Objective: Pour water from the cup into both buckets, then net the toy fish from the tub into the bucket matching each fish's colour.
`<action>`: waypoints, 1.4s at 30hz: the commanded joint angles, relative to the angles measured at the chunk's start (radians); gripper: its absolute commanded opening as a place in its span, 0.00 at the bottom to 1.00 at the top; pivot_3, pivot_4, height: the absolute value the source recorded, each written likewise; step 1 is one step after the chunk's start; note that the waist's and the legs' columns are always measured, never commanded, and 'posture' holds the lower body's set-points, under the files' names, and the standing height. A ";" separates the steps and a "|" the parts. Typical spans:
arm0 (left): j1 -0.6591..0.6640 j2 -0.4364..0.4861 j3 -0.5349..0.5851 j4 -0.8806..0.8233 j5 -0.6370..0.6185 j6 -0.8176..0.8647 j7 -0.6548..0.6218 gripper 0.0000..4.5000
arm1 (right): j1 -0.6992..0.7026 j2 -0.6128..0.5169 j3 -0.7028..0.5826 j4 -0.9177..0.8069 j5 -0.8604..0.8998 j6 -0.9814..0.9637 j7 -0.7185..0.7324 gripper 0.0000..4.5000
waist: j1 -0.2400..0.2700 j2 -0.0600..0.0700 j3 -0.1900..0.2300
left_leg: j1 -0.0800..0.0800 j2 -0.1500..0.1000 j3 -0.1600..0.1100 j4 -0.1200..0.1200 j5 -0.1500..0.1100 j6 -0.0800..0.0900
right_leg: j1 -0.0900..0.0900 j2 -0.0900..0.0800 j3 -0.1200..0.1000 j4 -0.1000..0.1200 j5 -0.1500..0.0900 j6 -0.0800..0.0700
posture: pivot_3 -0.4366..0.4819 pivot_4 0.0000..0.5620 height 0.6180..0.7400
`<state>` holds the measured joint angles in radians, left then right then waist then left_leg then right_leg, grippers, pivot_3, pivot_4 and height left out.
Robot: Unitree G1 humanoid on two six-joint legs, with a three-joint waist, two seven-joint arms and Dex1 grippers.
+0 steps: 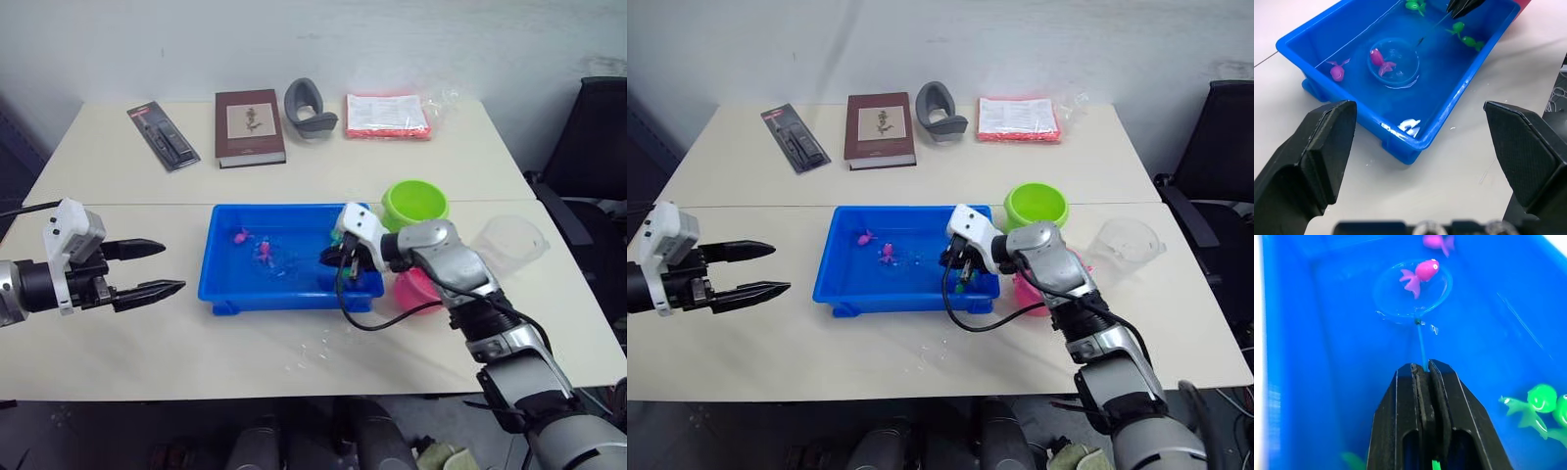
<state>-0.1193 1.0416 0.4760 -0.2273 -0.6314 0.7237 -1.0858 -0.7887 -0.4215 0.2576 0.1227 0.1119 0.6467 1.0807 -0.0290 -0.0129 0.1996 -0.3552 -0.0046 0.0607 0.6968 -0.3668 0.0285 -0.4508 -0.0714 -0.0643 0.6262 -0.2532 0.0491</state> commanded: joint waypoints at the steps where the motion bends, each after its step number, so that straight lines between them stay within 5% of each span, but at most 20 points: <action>1: -0.051 0.010 -0.018 -0.036 -0.039 0.007 -0.003 0.99 | 0.020 -0.055 -0.075 -0.135 0.090 0.073 0.026 0.00 | 0.002 0.000 0.000 | 0.000 0.000 0.000 0.000 0.000 0.000 | 0.000 0.000 0.000 0.000 0.000 0.000 | 0.48 0.27 1.00; 12: -0.358 -0.106 -0.293 0.021 -0.064 -0.019 -0.069 0.99 | 0.210 -0.292 -0.347 -0.486 0.314 0.233 0.012 0.00 | 0.008 0.000 0.000 | -0.001 -0.001 -0.001 0.000 0.000 0.000 | 0.001 0.000 -0.002 -0.002 0.000 0.001 | 0.48 0.27 1.00; 17: -0.516 -0.219 -0.452 0.089 -0.036 -0.046 -0.144 0.99 | 0.425 -0.411 -0.611 -0.644 0.379 0.289 -0.018 0.00 | 0.025 0.001 0.000 | -0.001 -0.001 -0.001 0.000 0.000 0.000 | 0.002 0.001 -0.003 -0.003 0.001 0.001 | 0.48 0.27 1.00; 23: -0.635 -0.312 -0.567 0.245 0.040 -0.133 -0.242 0.99 | 0.769 -0.408 -0.934 -0.732 0.374 0.160 -0.003 0.00 | 0.041 0.000 0.000 | 0.000 -0.001 0.000 0.000 0.000 0.001 | 0.004 0.003 -0.002 -0.005 0.001 0.003 | 0.48 0.27 1.00; 27: -0.707 -0.363 -0.605 0.344 0.077 -0.181 -0.301 0.99 | 0.991 -0.377 -1.092 -0.741 0.285 -0.054 0.006 0.00 | 0.052 0.001 0.000 | 0.000 0.000 0.001 0.001 0.000 0.001 | 0.005 0.007 0.000 -0.005 0.002 0.004 | 0.48 0.27 1.00; 33: -0.784 -0.428 -0.632 0.481 0.139 -0.249 -0.355 0.99 | 1.156 -0.332 -1.086 -0.656 0.041 -0.634 -0.013 0.00 | 0.045 0.000 0.000 | 0.004 0.000 0.006 0.001 0.000 0.001 | 0.006 0.009 0.007 -0.007 0.003 0.006 | 0.48 0.27 1.00; 40: -0.816 -0.462 -0.628 0.527 0.174 -0.281 -0.376 0.99 | 1.177 -0.436 -1.068 -0.477 -0.389 -1.344 -0.224 0.00 | 0.037 0.000 0.000 | 0.005 0.000 0.008 0.002 0.000 0.001 | 0.006 0.009 0.010 -0.006 0.003 0.006 | 0.48 0.27 1.00; 42: -0.819 -0.463 -0.622 0.536 0.183 -0.286 -0.371 0.99 | 1.149 -0.456 -1.051 -0.451 -0.471 -1.417 -0.294 0.00 | 0.033 0.000 0.000 | 0.005 0.000 0.008 0.002 0.001 0.000 | 0.006 0.010 0.010 -0.006 0.003 0.006 | 0.48 0.27 1.00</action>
<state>-0.9110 0.5754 -0.1667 0.3070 -0.4572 0.4530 -1.4521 0.3806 -0.8669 -0.7883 -0.3400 -0.2900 -0.6814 0.8570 0.0040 -0.0127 0.1997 -0.3502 -0.0044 0.0684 0.6988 -0.3661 0.0284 -0.4448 -0.0619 -0.0543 0.6207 -0.2505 0.0550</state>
